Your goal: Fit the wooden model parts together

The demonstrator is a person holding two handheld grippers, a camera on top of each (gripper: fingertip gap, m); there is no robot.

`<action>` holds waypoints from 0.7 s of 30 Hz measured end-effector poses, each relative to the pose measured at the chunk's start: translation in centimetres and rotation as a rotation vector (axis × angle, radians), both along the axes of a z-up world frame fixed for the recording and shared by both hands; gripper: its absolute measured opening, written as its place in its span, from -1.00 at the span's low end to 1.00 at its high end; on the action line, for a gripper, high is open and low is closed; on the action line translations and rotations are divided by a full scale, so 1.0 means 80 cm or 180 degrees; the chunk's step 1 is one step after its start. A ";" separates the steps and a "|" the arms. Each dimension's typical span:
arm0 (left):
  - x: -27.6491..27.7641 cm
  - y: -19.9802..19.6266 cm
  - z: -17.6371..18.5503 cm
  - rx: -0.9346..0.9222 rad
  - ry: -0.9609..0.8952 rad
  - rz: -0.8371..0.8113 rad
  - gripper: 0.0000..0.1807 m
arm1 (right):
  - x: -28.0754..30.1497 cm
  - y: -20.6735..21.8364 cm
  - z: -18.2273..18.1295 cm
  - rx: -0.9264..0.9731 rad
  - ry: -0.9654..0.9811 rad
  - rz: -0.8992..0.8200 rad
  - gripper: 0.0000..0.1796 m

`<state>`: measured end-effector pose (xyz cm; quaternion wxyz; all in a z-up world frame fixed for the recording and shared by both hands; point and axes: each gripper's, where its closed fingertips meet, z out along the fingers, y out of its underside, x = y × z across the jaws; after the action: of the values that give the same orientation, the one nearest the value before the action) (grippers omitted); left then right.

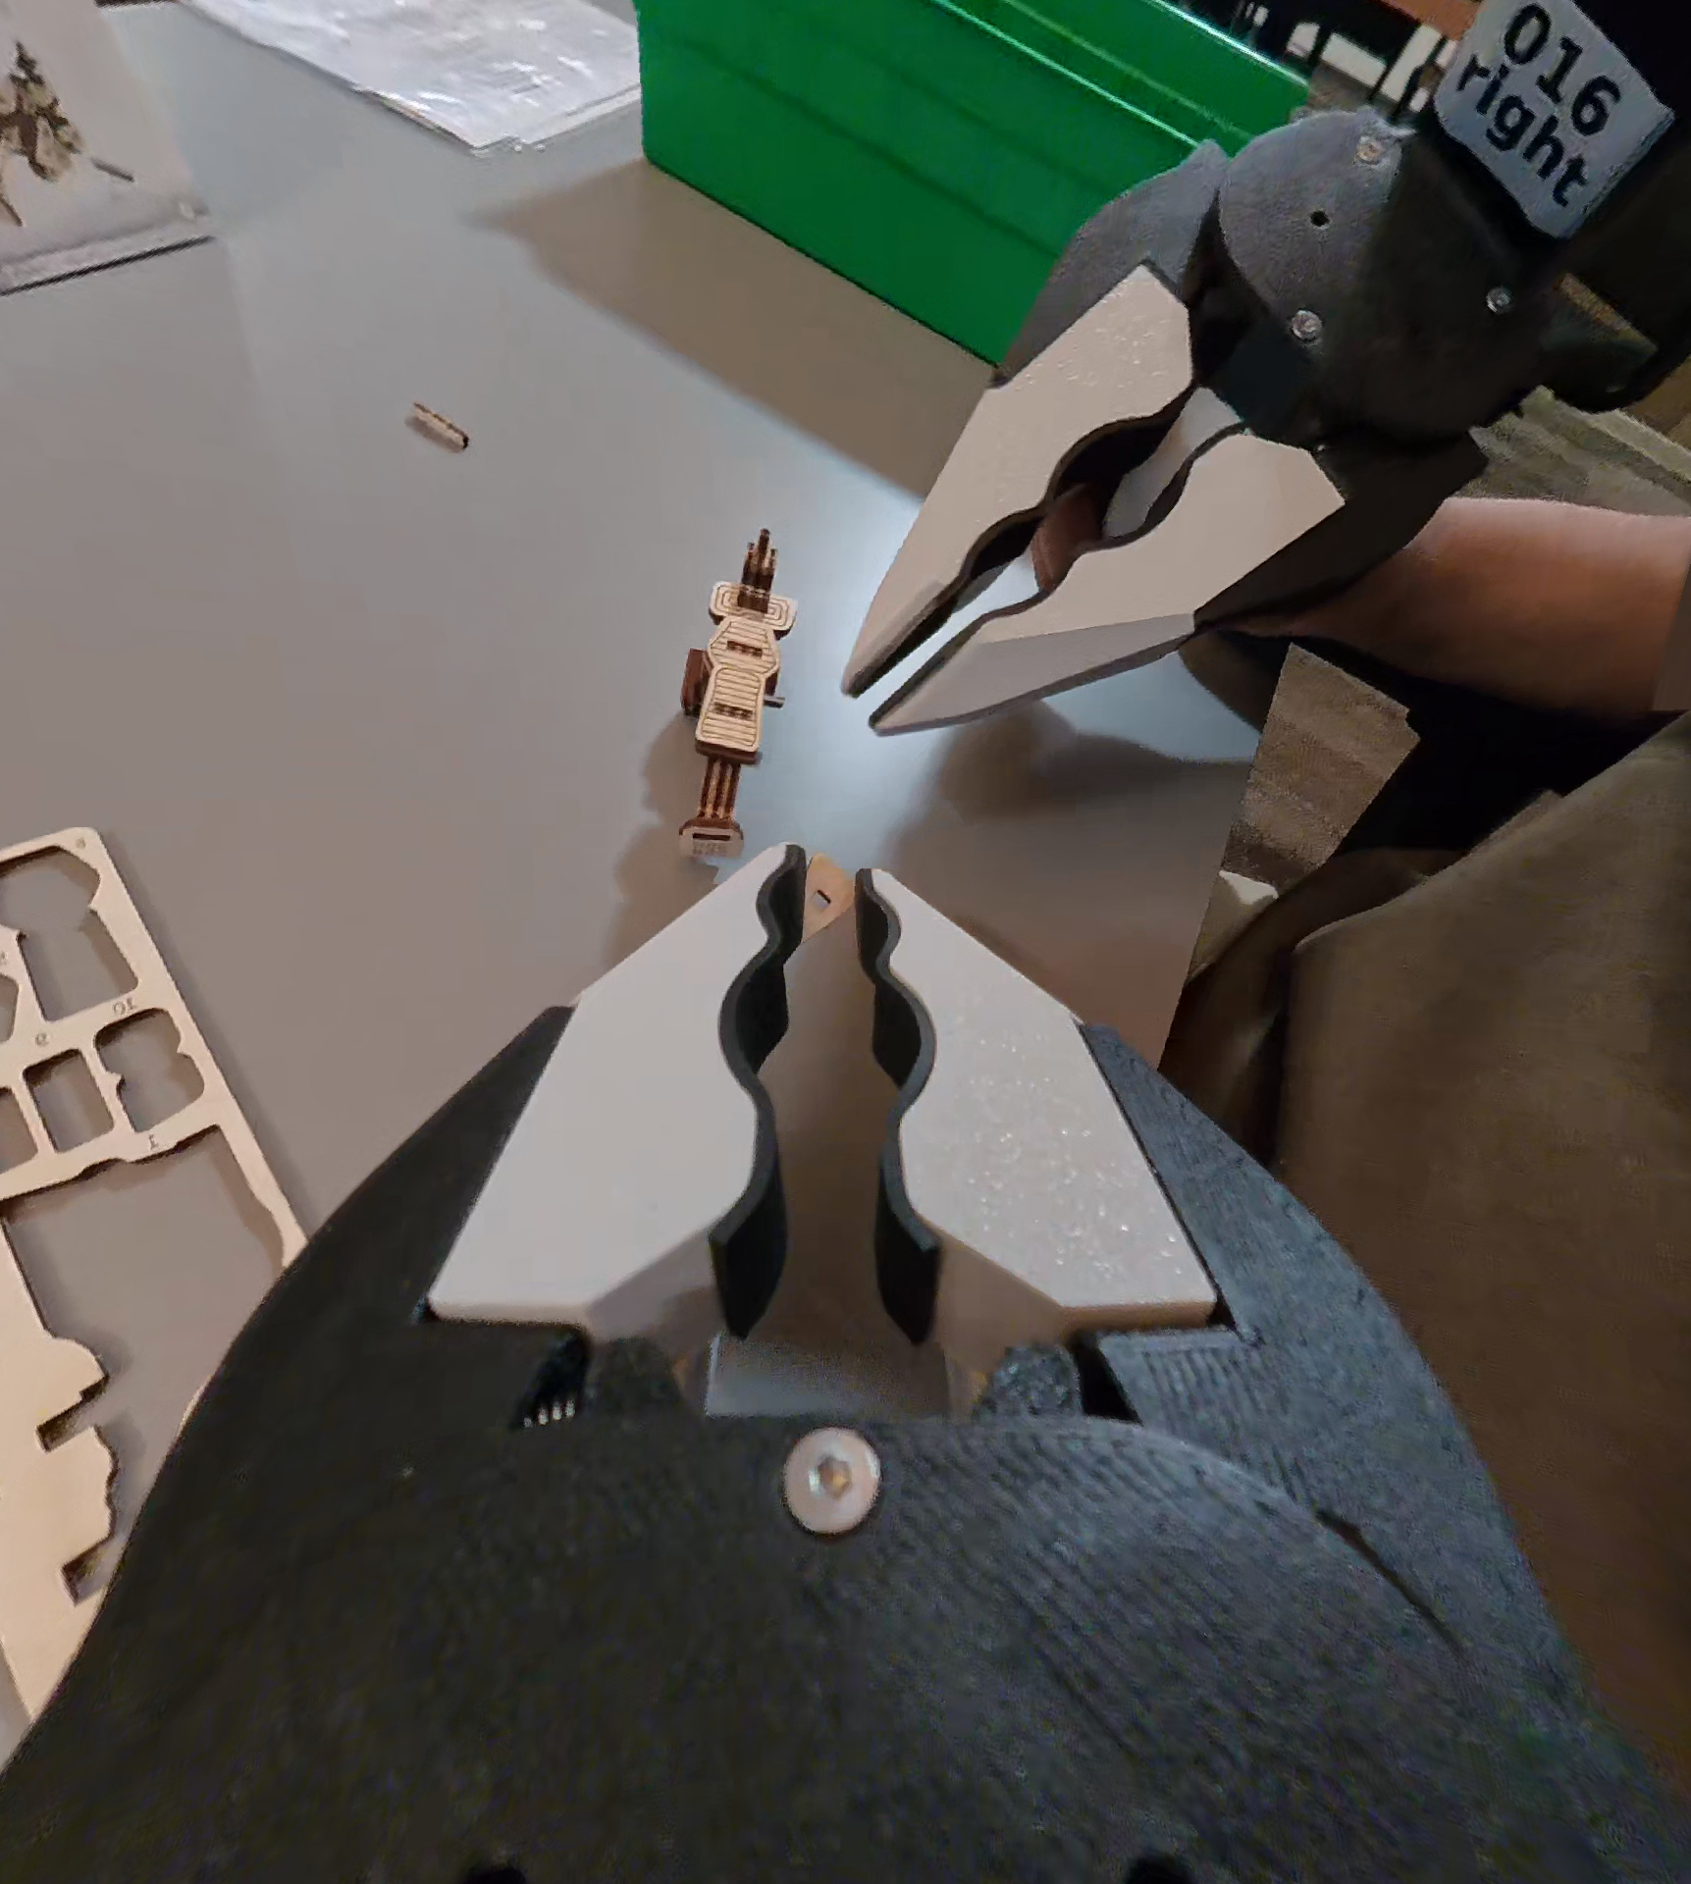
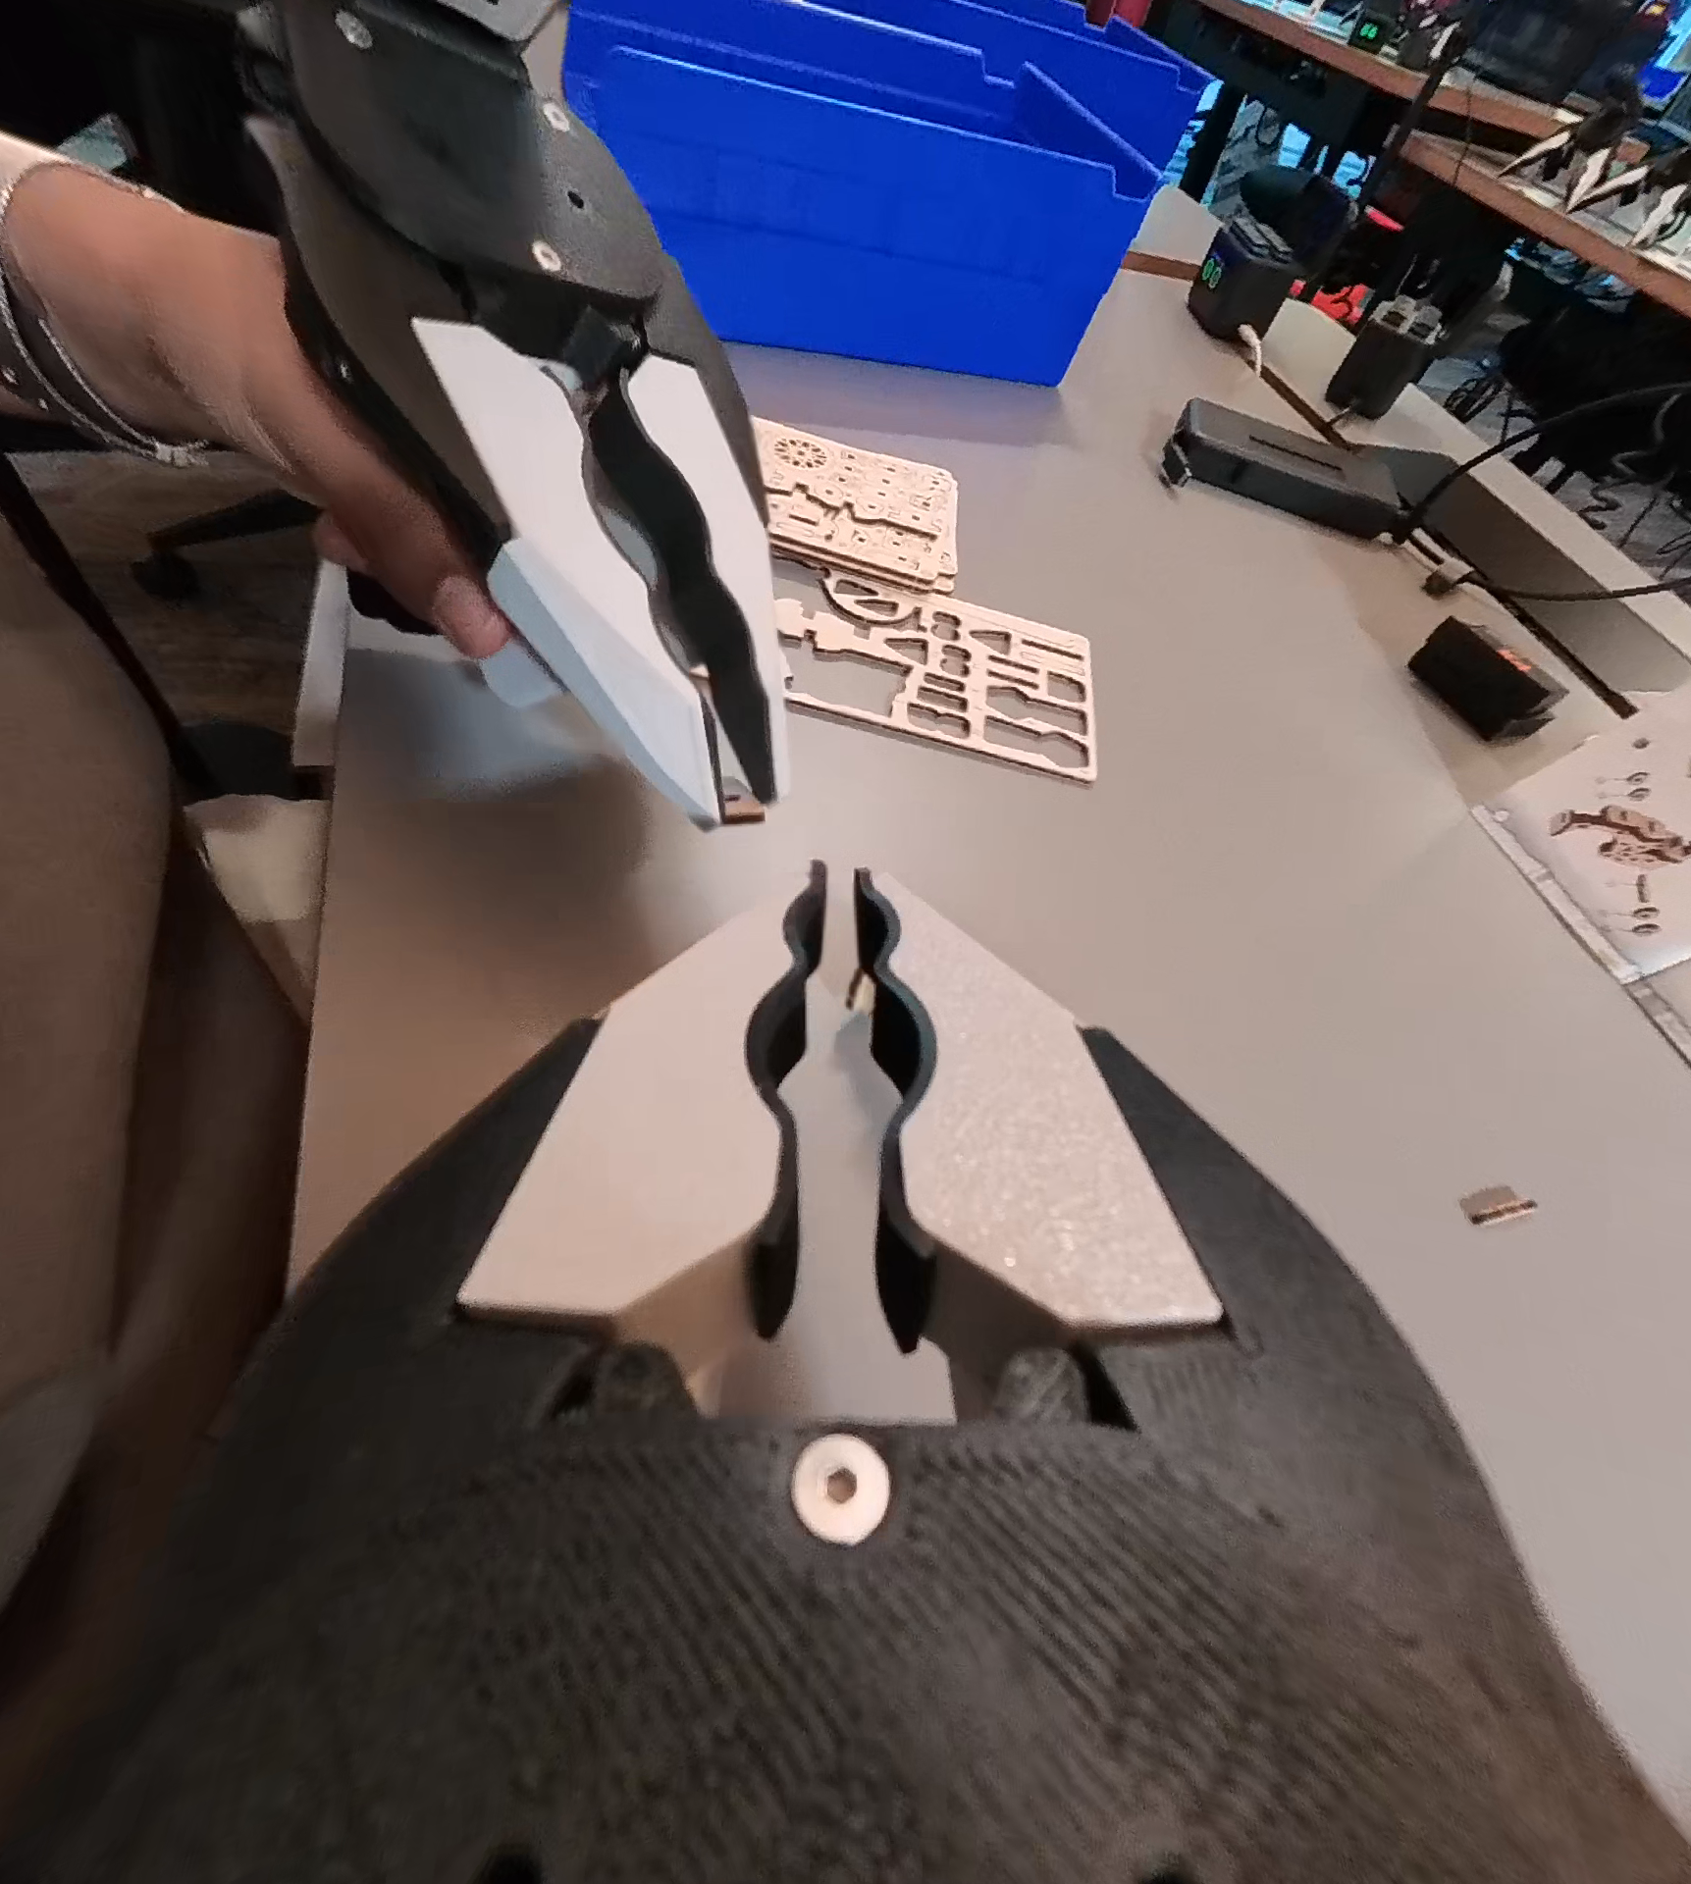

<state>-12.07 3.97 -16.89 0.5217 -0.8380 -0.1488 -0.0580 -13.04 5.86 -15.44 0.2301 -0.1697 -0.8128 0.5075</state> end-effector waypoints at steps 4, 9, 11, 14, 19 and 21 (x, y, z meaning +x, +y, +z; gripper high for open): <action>0.008 0.006 0.001 0.0023 0.0010 -0.0088 -0.92 | 0.003 -0.004 0.001 -0.0075 -0.0068 0.0028 -0.94; 0.010 0.008 0.004 0.0084 -0.0013 -0.0103 -0.92 | 0.004 -0.005 0.000 -0.0068 -0.0074 0.0031 -0.94; 0.010 0.008 0.004 0.0089 -0.0010 -0.0102 -0.92 | 0.005 -0.005 0.000 -0.0068 -0.0078 0.0033 -0.93; 0.010 0.008 0.005 0.0110 -0.0011 -0.0104 -0.92 | 0.005 -0.005 -0.001 -0.0057 -0.0076 0.0030 -0.93; 0.009 0.008 0.006 0.0139 -0.0014 -0.0092 -0.92 | 0.005 -0.005 -0.002 -0.0034 -0.0069 0.0026 -0.93; 0.008 0.007 0.008 0.0157 -0.0016 -0.0083 -0.92 | 0.005 -0.005 -0.002 -0.0029 -0.0070 0.0023 -0.93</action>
<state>-11.40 4.57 -16.29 0.5410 -0.8267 -0.1377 -0.0706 -12.67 5.46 -15.62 0.2185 -0.1734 -0.8136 0.5101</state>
